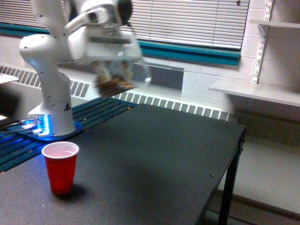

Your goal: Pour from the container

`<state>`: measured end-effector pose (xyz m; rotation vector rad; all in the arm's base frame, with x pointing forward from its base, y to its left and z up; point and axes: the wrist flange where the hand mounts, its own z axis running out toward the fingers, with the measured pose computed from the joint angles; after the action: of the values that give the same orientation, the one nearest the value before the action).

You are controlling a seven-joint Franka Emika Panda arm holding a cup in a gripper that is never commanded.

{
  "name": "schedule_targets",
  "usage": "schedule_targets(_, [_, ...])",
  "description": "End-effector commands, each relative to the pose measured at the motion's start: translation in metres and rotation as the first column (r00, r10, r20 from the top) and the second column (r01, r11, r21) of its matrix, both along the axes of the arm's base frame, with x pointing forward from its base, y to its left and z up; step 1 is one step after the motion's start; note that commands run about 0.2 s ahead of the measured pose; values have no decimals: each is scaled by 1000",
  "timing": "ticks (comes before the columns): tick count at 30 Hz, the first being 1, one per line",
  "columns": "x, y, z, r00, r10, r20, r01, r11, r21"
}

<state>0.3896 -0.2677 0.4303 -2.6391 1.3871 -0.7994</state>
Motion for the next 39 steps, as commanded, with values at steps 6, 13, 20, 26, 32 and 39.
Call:
schedule_targets(6, [-73,-20,-33,998,-31,-61,30,999,-16])
schedule_targets(13, [-115,-21,-55,993,-37,-108,35,999,-20])
schedule_targets(20, [-150,-21,-71,988,-57,-141,55,998,-19])
schedule_targets(26, [-176,-20,-84,983,-71,-171,71,997,-9])
schedule_targets(32, [-196,-19,-96,975,-80,-207,79,997,-10])
schedule_targets(39, [-204,-13,-105,968,-65,-240,65,998,-9])
